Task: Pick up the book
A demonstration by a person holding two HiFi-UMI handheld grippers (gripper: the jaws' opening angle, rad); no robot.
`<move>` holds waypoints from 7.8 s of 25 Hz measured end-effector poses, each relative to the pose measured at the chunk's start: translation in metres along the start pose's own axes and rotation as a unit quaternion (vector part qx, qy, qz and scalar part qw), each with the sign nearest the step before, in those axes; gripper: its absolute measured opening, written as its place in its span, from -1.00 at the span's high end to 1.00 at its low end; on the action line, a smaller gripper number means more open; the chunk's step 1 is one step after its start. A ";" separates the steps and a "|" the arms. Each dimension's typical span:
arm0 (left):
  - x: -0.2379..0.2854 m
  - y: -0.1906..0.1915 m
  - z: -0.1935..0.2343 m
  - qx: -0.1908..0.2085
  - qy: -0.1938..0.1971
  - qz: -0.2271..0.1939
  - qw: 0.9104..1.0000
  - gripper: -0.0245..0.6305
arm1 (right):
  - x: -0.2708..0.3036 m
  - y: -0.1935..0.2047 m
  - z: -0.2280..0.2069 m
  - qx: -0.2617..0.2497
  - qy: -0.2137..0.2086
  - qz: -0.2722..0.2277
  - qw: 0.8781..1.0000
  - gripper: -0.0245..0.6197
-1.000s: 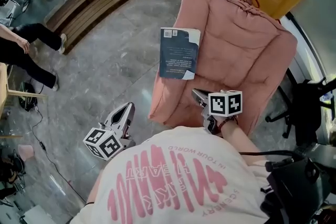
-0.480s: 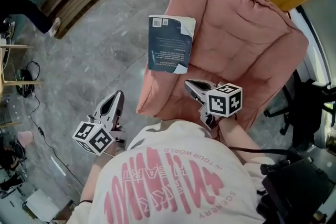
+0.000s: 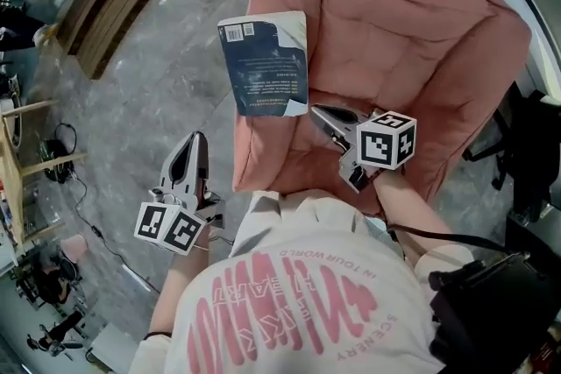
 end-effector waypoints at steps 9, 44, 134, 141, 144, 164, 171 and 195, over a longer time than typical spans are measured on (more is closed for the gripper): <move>0.043 -0.016 0.000 0.107 0.066 -0.009 0.992 0.90 | 0.000 -0.006 0.001 -0.033 -0.002 -0.032 0.999 0.90; 0.207 0.012 0.100 0.013 0.262 0.259 0.930 0.21 | 0.062 -0.045 -0.065 -0.065 0.028 -0.009 0.997 0.05; 0.125 -0.067 -0.003 0.165 0.253 0.018 0.953 0.31 | -0.008 -0.071 0.056 -0.276 0.047 -0.143 0.949 0.37; 0.110 -0.082 -0.041 0.210 0.248 -0.027 0.945 0.31 | -0.039 -0.081 0.067 -0.308 0.020 -0.171 0.935 0.38; 0.098 -0.090 -0.051 0.229 0.248 -0.051 0.940 0.31 | -0.046 -0.084 0.075 -0.320 0.008 -0.186 0.929 0.38; -0.058 -0.139 -0.050 0.318 0.347 -0.209 0.858 0.32 | -0.063 -0.023 0.239 -0.423 0.022 -0.292 0.857 0.38; -0.136 -0.150 -0.032 0.324 0.372 -0.269 0.827 0.32 | -0.058 0.008 0.318 -0.483 0.032 -0.313 0.817 0.38; -0.219 -0.163 -0.056 0.349 0.422 -0.365 0.753 0.32 | -0.085 0.041 0.410 -0.558 -0.013 -0.375 0.740 0.38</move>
Point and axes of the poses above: the fingertips, and each gripper's own axes: x forward along the fingers, z to its left, y out of its underside, the point moved 9 cm from there along -x, backward along the fingers, and after that the axes turned 3 degrees about z, right-handed, at the moved point
